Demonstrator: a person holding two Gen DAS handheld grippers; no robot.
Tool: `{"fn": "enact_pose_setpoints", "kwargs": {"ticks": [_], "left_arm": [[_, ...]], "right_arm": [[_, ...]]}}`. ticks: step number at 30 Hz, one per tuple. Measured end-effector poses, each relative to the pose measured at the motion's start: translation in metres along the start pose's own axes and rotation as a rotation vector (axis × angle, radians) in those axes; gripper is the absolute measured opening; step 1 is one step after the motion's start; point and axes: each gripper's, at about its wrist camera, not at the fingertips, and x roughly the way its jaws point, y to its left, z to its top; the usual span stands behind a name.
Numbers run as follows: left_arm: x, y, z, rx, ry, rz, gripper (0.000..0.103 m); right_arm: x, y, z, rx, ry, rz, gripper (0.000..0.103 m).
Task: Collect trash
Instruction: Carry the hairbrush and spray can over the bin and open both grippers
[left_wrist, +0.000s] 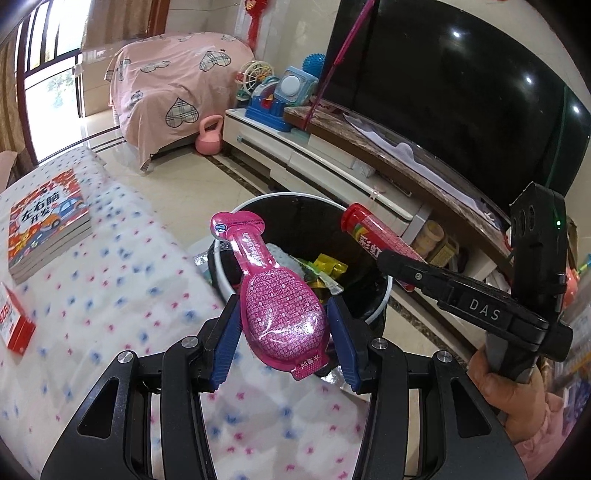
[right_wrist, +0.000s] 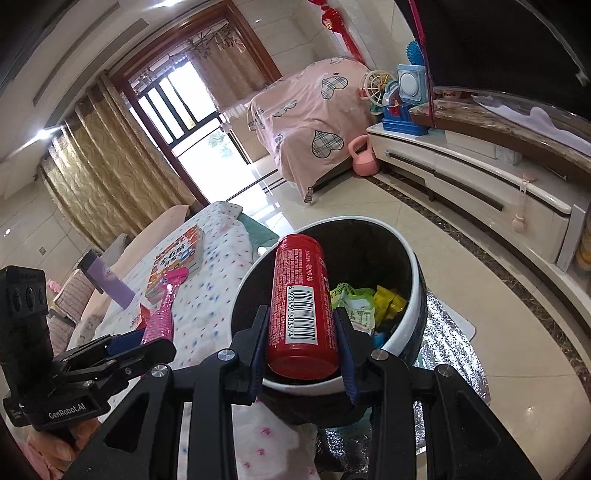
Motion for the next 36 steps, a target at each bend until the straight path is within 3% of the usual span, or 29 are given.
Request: {"fn": "enact_pose_setpoints", "kwargs": {"ticks": [36], "left_arm": [[0.053, -0.005, 0.015, 0.007, 0.079, 0.020, 0.046]], "right_arm": [[0.032, -0.021, 0.015, 0.001, 0.055, -0.033, 0.034]]}}
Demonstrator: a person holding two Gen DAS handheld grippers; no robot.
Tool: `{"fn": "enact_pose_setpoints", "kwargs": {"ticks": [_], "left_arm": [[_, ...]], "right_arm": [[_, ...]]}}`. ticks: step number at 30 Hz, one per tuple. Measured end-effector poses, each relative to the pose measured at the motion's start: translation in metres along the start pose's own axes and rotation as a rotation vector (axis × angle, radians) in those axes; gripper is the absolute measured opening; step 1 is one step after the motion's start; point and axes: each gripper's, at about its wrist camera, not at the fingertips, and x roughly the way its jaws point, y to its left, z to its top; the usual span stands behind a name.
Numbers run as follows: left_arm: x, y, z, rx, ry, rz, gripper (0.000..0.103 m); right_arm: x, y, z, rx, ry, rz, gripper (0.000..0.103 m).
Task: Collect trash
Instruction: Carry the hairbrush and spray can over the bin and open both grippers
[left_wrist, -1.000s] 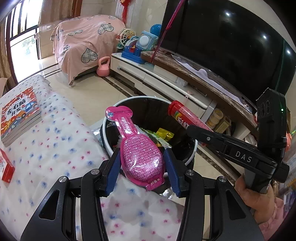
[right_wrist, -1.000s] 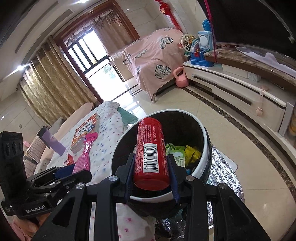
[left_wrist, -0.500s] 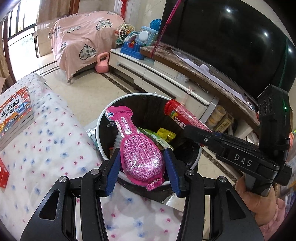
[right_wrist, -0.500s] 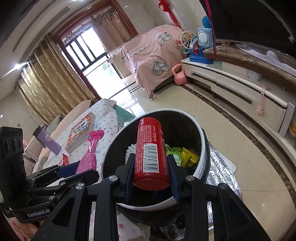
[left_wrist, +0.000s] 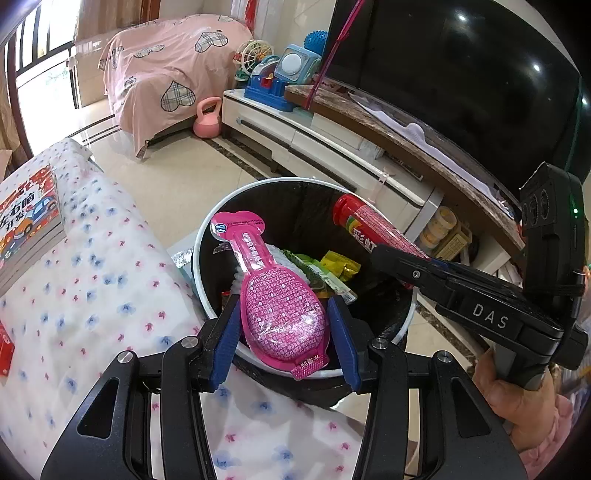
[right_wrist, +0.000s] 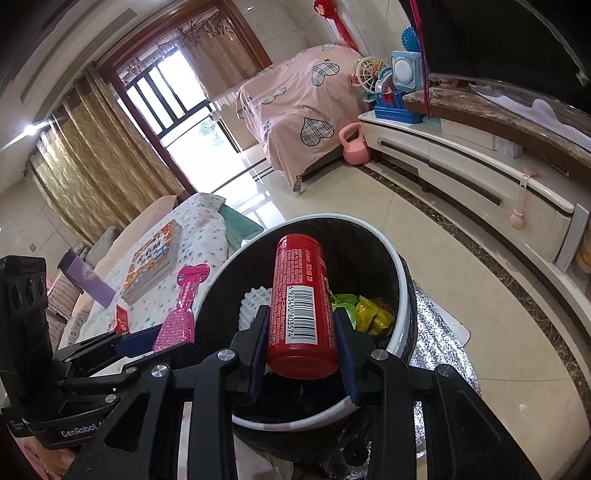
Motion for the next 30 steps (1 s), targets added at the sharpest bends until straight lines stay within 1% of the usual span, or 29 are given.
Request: {"fn": "enact_pose_setpoints", "kwargs": {"ticks": [16, 30], "left_arm": [[0.0025, -0.0003, 0.0012, 0.000, 0.006, 0.003, 0.046], [0.0016, 0.0006, 0.0021, -0.007, 0.015, 0.005, 0.049]], "right_arm": [[0.0029, -0.0025, 0.0019, -0.002, 0.012, -0.006, 0.034], [0.0062, -0.0035, 0.0023, 0.005, 0.026, -0.003, 0.035]]}}
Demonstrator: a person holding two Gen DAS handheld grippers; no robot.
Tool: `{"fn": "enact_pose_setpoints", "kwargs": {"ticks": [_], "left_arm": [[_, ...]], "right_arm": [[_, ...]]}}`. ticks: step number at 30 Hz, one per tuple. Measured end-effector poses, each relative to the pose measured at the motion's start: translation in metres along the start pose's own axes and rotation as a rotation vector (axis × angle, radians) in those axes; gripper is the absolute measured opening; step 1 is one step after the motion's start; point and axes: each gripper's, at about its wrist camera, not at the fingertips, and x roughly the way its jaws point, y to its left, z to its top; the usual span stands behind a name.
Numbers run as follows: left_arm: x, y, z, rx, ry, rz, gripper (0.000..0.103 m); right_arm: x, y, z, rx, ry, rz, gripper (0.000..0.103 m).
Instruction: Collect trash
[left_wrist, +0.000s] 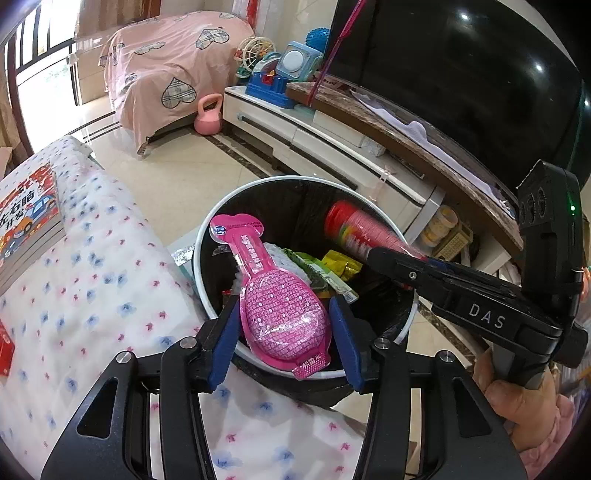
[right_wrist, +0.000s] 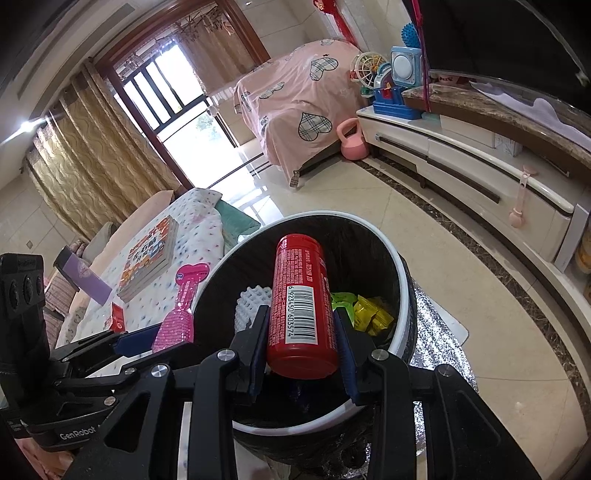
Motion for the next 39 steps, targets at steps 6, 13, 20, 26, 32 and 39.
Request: {"fn": "enact_pose_setpoints", "kwargs": {"ticks": [6, 13, 20, 26, 32, 39], "left_arm": [[-0.013, 0.004, -0.006, -0.022, -0.019, 0.000, 0.062], [-0.043, 0.018, -0.023, -0.085, -0.072, -0.004, 0.074], [-0.080, 0.041, -0.059, -0.164, -0.135, 0.002, 0.077], [-0.106, 0.059, -0.097, -0.215, -0.170, 0.022, 0.078], [-0.130, 0.070, -0.134, -0.226, -0.199, 0.071, 0.078], [-0.173, 0.073, -0.165, -0.221, -0.281, 0.132, 0.079]], "right_arm": [[-0.006, -0.004, -0.001, 0.042, -0.012, 0.026, 0.049], [-0.030, 0.007, -0.004, 0.049, -0.074, 0.042, 0.070], [-0.057, 0.029, -0.026, 0.059, -0.146, 0.047, 0.098], [-0.069, 0.052, -0.059, 0.060, -0.164, 0.038, 0.101], [-0.081, 0.076, -0.098, 0.034, -0.198, 0.000, 0.101], [-0.095, 0.104, -0.123, -0.019, -0.223, -0.029, 0.101]]}}
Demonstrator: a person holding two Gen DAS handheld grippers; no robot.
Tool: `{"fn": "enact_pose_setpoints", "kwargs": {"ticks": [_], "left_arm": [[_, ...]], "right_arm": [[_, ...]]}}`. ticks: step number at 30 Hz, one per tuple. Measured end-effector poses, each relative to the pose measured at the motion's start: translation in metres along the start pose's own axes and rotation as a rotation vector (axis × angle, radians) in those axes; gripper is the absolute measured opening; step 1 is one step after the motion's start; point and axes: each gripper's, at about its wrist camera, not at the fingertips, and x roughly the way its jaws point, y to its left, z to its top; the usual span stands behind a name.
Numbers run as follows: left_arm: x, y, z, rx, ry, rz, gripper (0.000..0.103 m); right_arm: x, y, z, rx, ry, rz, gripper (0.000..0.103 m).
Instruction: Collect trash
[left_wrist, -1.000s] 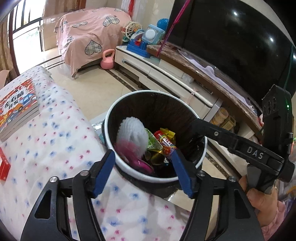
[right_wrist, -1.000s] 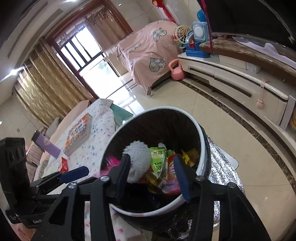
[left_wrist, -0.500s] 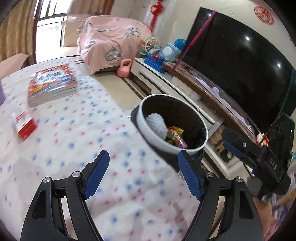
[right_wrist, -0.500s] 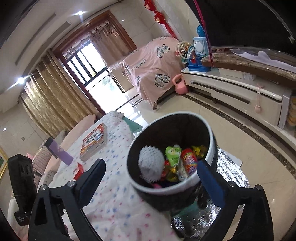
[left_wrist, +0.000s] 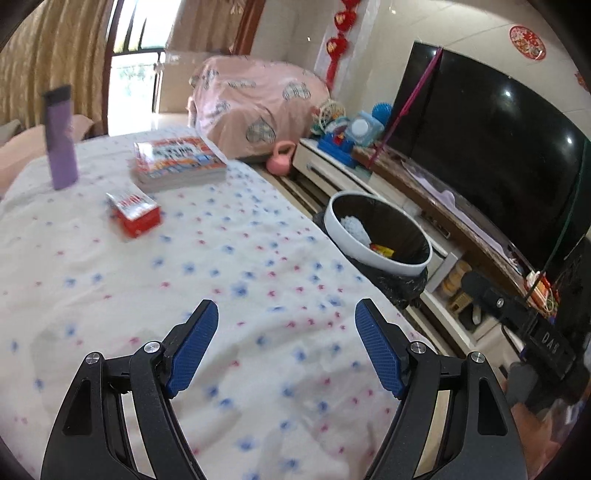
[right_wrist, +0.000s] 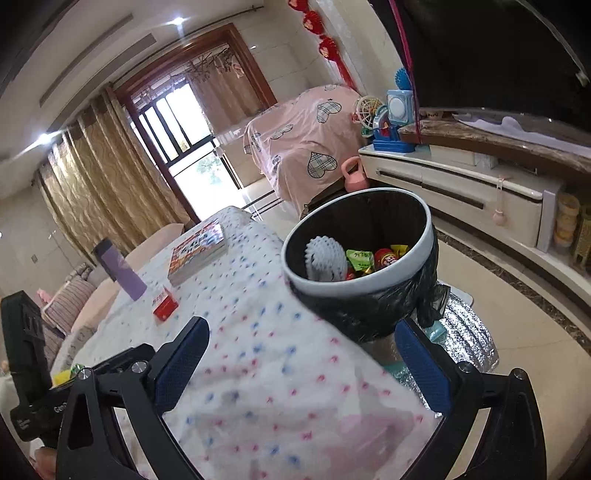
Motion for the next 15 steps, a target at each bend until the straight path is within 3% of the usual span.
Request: {"fn": "enact_pose_setpoints", "kwargs": {"ticks": [3, 5, 9, 15], "left_arm": [[-0.027, 0.001, -0.002, 0.009, -0.076, 0.027, 0.087], [-0.049, 0.003, -0.007, 0.001, -0.147, 0.066, 0.103], [-0.070, 0.007, -0.022, 0.010, -0.246, 0.134, 0.103], [-0.069, 0.015, -0.047, 0.030, -0.251, 0.208, 0.103]], "right_arm": [[-0.022, 0.020, 0.007, -0.065, -0.060, -0.010, 0.101], [-0.042, 0.034, 0.009, -0.105, -0.127, -0.017, 0.103], [-0.072, 0.056, -0.001, -0.186, -0.255, -0.058, 0.103], [-0.073, 0.064, -0.033, -0.270, -0.282, -0.112, 0.103]]}}
